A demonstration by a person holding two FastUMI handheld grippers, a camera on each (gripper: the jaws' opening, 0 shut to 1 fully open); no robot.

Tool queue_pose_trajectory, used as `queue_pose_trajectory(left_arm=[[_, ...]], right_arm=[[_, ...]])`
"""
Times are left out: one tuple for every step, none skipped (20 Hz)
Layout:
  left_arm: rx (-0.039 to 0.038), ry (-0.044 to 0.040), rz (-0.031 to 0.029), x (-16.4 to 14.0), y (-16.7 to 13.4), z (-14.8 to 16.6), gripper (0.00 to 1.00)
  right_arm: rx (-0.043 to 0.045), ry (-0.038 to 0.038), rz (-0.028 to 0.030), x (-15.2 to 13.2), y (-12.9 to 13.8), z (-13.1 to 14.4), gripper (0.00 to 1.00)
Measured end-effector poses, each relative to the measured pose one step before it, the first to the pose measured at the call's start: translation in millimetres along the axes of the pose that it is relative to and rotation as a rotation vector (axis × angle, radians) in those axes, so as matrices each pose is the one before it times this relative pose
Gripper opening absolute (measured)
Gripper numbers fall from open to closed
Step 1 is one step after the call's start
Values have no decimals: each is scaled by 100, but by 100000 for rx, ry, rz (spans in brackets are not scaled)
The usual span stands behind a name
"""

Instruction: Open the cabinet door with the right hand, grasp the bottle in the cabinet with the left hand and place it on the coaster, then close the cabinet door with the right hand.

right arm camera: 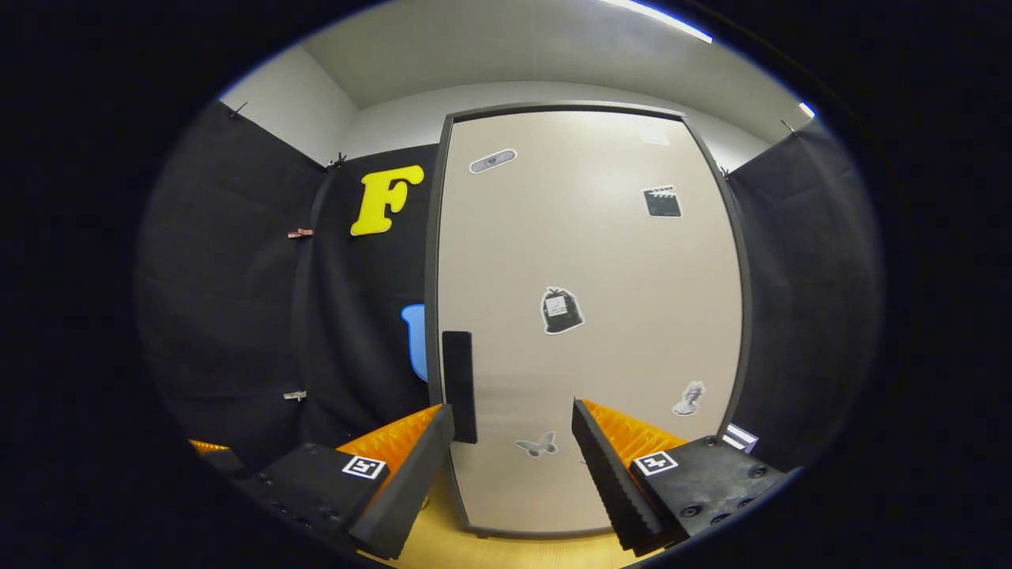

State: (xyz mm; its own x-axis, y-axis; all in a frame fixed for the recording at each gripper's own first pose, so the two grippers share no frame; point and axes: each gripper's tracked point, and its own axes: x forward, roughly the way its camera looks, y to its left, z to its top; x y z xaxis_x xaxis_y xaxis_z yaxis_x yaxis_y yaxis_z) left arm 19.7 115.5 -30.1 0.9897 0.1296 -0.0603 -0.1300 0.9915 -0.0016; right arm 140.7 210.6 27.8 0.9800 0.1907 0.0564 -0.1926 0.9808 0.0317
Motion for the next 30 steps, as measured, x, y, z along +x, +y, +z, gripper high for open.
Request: queue_pose_trajectory(left_arm=[[64,153,572,173,353,-154,95],[2,-1,586,257,351,-38,95],[-180,77,199,207,158,-115,94],[-289,222,18,236,91,-47,95],[-255,283,11,173,140,-164,95],[-164,160,20,167,129,-58,95],[10,8,-14,20,141,-93,95],[43,-132,94,98,125,8,95],[-71,27,-45,0,100,-45,95],[-149,34,22,-12,74,-54,95],[-229,26,220,-14,156,-215,95],[-365,247,280,1,136,-40,95],[-520,328,117,-11,30,-136,95],[-512,319,124,143,131,-171,95],[-267,281,336,-34,174,-137,95],[13,296,686,10,197,-21,95],[68,362,722,-178,103,-292,95],[-78,426,651,-159,176,-167,95],[-186,294,348,-144,73,-146,95],[-90,28,518,-267,168,39,95],[40,56,505,-286,152,-39,95],[15,-69,384,-144,42,66,95],[31,-217,272,-105,43,67,95],[-44,-319,187,-129,43,108,95],[-42,-124,308,22,9,220,95],[-136,-52,62,-32,-5,205,95],[-150,-105,152,-194,-38,103,95],[-49,-248,135,-193,-61,324,95],[-66,-343,169,-445,-119,52,95],[-17,-177,261,-419,-89,164,95]], right_arm=[[238,-96,-45,994,516,-80,97],[144,121,-101,869,340,-156,97],[408,99,-366,818,309,-159,97],[795,264,-257,794,345,-209,98],[673,281,-462,830,256,-258,97],[605,828,-230,692,282,-277,98],[578,706,200,658,405,-348,97],[141,713,-48,637,327,-354,97],[-256,675,85,681,251,-352,98],[-60,716,-457,624,236,-357,98],[236,392,-1171,732,-75,-309,95],[553,516,-1309,702,-39,-353,91],[736,699,-1306,487,-65,-296,75],[1483,1724,-312,554,283,-505,66],[1163,2841,-1466,-63,-136,-545,52],[71,-1381,-1155,-211,-9,219,50],[-1266,218,-1079,111,129,-31,34],[-1254,-600,15,134,20,-6,34],[80,499,450,16,2,-88,34],[1474,307,850,-41,63,-21,34],[13,416,785,-73,43,-71,25],[-1424,-512,865,-46,-22,131,25],[-910,-71,1083,-158,76,-27,25],[202,-35,1449,-219,94,-32,25],[575,-193,1350,-340,85,125,25],[185,8,1439,-368,120,50,25],[126,119,1491,-509,163,65,25],[-74,-306,1631,-571,200,217,25],[238,179,1449,-551,154,102,25],[240,179,1552,-652,230,102,25]])
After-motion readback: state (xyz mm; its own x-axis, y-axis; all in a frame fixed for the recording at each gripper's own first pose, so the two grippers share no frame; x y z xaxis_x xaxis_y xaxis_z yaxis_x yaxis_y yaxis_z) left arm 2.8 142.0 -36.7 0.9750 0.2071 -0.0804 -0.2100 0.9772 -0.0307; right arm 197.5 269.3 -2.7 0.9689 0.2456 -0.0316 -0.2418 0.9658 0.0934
